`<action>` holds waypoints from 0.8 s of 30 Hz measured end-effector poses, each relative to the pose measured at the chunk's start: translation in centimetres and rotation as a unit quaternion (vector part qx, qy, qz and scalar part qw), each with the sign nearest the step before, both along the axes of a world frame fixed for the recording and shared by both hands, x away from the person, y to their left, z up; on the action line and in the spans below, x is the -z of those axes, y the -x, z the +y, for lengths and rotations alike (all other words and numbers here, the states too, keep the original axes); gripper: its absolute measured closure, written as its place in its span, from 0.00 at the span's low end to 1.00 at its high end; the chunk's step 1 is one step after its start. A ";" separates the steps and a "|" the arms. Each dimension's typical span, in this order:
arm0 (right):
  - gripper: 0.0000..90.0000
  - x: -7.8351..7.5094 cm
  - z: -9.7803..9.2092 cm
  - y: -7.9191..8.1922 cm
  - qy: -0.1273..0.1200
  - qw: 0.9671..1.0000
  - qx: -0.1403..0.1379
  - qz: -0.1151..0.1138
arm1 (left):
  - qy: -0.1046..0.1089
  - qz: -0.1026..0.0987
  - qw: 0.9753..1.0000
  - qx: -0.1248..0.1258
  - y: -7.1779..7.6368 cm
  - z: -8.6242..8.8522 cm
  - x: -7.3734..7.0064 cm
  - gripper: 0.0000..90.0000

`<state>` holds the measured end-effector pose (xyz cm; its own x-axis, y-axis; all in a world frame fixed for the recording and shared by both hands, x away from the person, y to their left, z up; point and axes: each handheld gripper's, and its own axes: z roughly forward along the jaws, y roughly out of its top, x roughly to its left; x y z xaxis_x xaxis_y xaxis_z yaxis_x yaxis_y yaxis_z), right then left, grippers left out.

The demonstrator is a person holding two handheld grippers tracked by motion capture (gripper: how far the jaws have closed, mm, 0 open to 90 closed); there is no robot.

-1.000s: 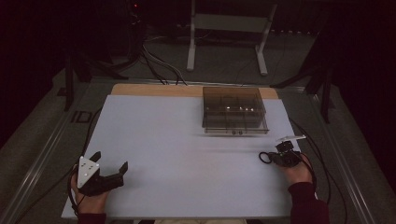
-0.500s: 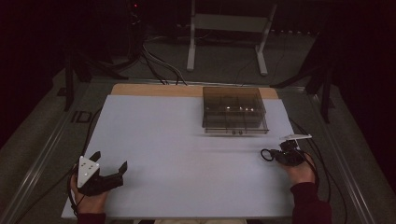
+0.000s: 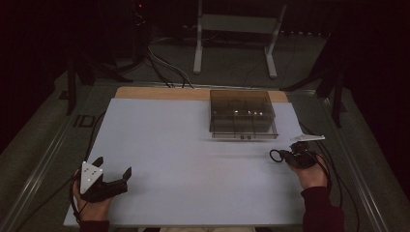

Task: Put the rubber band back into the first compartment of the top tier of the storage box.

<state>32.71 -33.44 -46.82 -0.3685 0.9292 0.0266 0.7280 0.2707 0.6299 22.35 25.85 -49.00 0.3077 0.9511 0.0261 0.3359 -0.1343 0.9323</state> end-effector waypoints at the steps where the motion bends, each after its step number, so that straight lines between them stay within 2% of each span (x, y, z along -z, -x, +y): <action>1: 0.98 -0.3 0.2 -0.1 0.000 1.000 -0.001 -0.002 | -0.001 0.000 1.000 0.000 0.0 0.0 0.0 0.01; 24: 0.98 -2.5 1.8 -0.6 0.000 0.999 -0.022 -0.024 | 0.004 0.010 1.000 0.001 -0.1 0.0 0.1 0.01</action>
